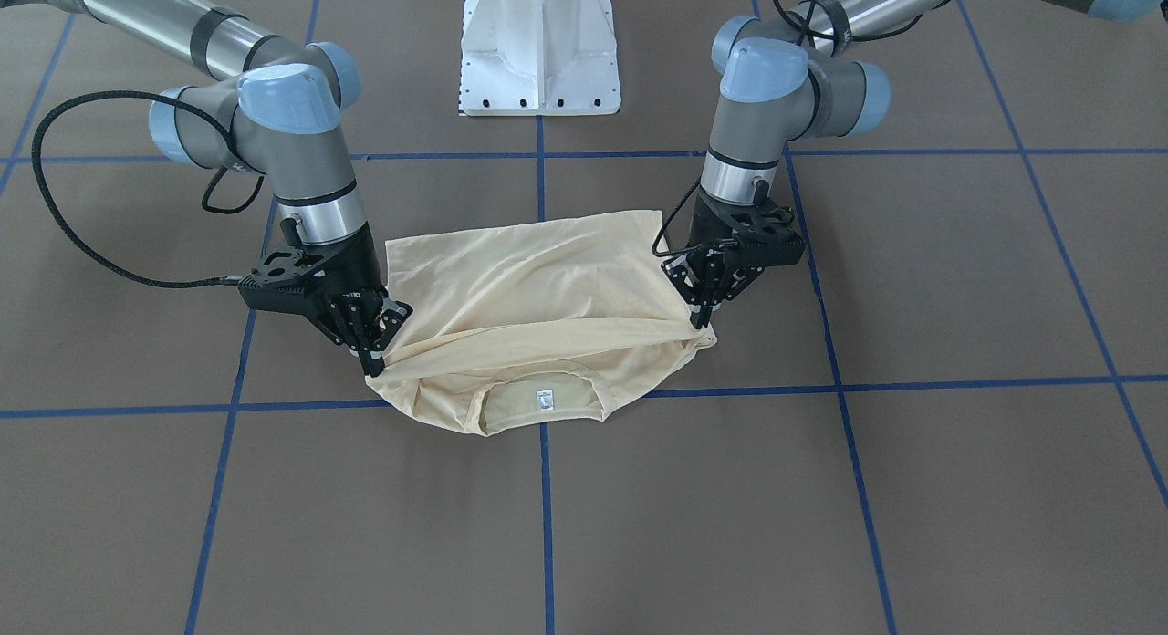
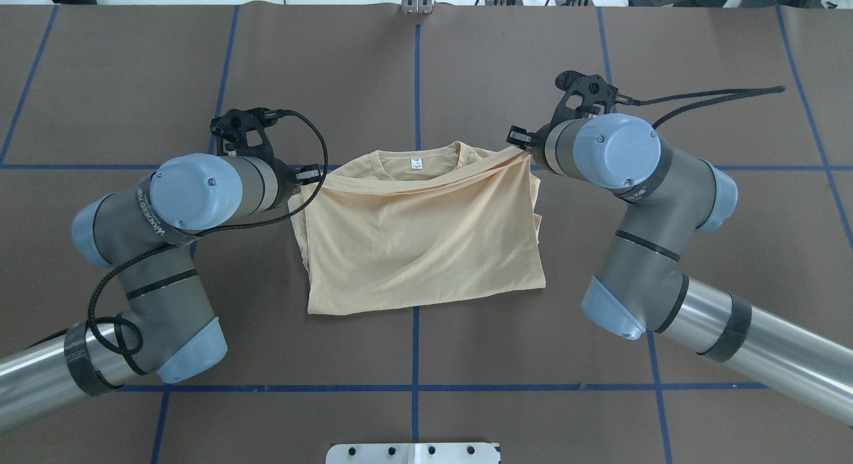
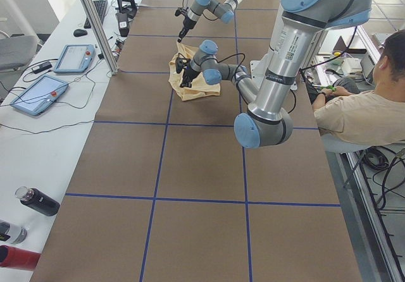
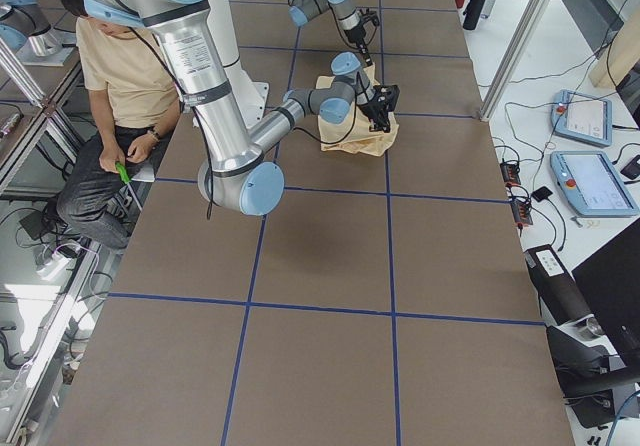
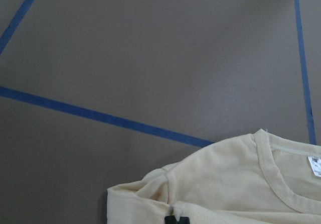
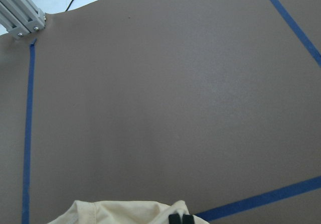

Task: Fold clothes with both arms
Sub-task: 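Release the hem at the collar and raise both grippers away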

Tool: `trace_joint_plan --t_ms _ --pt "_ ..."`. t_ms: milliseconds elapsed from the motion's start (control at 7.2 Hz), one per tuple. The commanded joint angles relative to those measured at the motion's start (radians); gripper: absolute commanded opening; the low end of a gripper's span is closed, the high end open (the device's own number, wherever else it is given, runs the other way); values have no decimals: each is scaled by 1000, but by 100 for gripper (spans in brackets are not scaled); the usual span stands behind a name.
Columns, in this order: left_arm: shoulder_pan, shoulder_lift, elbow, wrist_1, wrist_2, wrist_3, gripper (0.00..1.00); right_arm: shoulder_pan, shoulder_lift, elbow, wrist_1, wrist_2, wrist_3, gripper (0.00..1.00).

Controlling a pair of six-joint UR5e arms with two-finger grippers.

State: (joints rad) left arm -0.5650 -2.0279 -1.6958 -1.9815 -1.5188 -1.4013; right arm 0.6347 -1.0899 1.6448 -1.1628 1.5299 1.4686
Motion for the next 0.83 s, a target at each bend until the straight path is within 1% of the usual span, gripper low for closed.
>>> trace_joint_plan --t_ms 0,139,278,416,555,694 --pt "-1 -8 47 -25 0 2 0 0 27 -57 0 0 -2 3" --pt "-3 -8 86 -83 0 2 0 0 27 -68 0 -14 -7 15" --pt "-3 -8 102 -123 0 7 4 0 27 -68 -1 -25 -10 39" --pt "-6 -6 99 -122 -1 42 98 5 33 -69 -2 -27 -43 99" --pt "-16 -5 59 -122 -12 123 100 23 48 -66 -9 -14 -91 100" --pt "-32 9 12 -122 -74 181 100 48 41 -59 -2 45 -131 100"
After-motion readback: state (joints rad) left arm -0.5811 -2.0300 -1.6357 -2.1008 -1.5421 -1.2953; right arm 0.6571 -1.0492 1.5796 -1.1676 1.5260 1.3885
